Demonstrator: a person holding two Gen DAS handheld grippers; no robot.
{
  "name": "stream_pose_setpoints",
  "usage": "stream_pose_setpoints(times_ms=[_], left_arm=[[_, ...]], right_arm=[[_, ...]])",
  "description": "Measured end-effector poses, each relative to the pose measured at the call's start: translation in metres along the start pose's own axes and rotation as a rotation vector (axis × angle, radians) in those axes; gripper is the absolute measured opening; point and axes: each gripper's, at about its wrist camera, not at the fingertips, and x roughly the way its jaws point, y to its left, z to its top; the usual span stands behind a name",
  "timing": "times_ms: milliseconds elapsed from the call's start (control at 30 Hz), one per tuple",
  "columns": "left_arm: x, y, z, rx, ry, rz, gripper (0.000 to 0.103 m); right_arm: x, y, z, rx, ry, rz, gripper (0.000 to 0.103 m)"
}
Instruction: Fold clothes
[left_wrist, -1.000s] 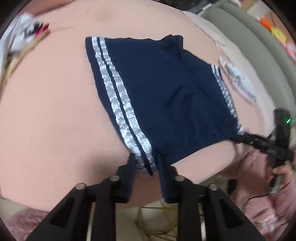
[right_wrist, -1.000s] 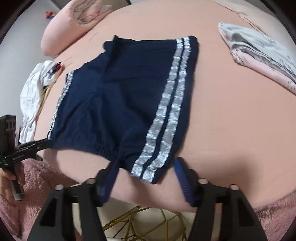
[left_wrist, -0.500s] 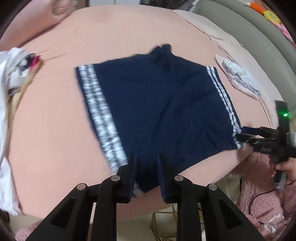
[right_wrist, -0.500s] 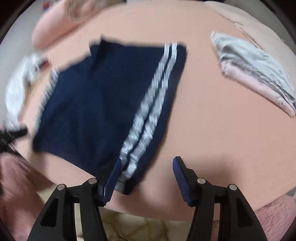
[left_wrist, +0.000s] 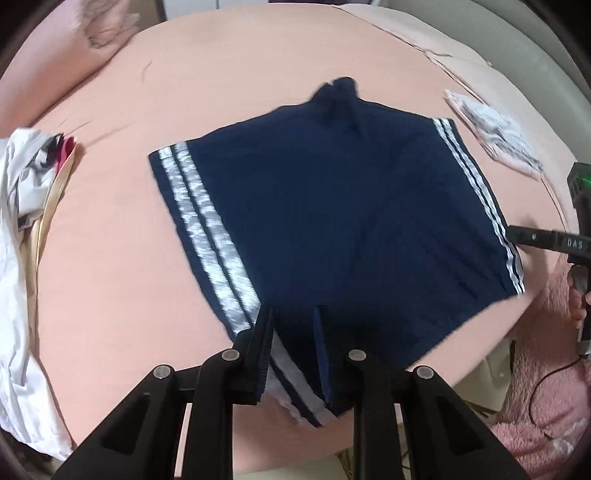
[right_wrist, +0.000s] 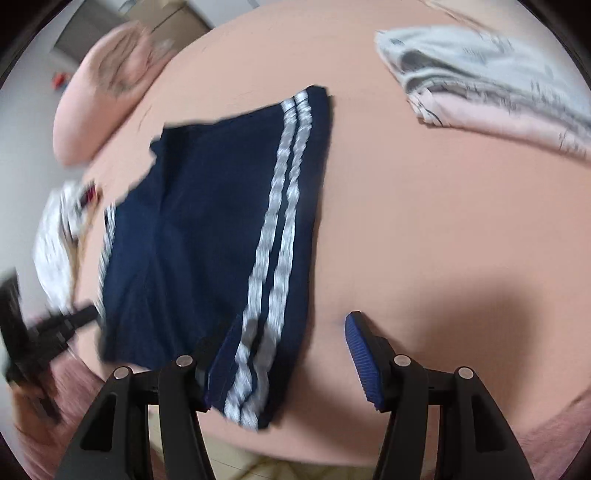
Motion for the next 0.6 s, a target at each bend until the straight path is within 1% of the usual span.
stream_pose_setpoints(times_ms=[100,167,233,267,300,333,400,433,533,600], left_arm=[[0.001,0.015,-0.001,-0.05,0.007,-0.064,0.019],[0.002,0.023,-0.002,-0.071,0.013,-0.077,0.019],[0.002,0.029,-0.002,-0.084,0.017,-0.081,0.019],[0.001,0.032,-0.001,-0.085,0.017,-0.083,0.019],[-0.001,0.034,-0.001,-0.085,0.015,-0.083,0.019],[-0.004,0.035,-0.001,-0.083,0.011,-0.082,0.019],[-0.008,0.037,0.0,-0.09,-0.003,-0.085,0.019],[-0.01,0.039,0.0,-0.095,-0.01,-0.089,0.019],[-0.017,0.045,0.001,-0.11,-0.033,-0.1,0.02],[-0.023,0.051,-0.003,-0.113,-0.043,-0.107,0.02]], right_arm=[[0.006,-0.01,0.016,0.07,-0.013,0.072,0.058],[0.006,-0.009,0.02,0.052,-0.018,0.076,0.058],[0.009,0.0,0.022,0.002,-0.029,0.077,0.042],[0.011,0.001,0.024,0.002,-0.027,0.082,0.041],[0.012,0.002,0.026,0.002,-0.025,0.087,0.037],[0.013,0.003,0.028,0.002,-0.024,0.092,0.025],[0.012,0.011,0.035,0.015,-0.029,0.142,0.011],[0.009,0.016,0.037,0.01,-0.042,0.149,0.01],[0.006,0.046,0.05,-0.073,-0.074,0.158,0.009],[0.012,0.078,0.056,-0.128,-0.072,0.2,0.009]])
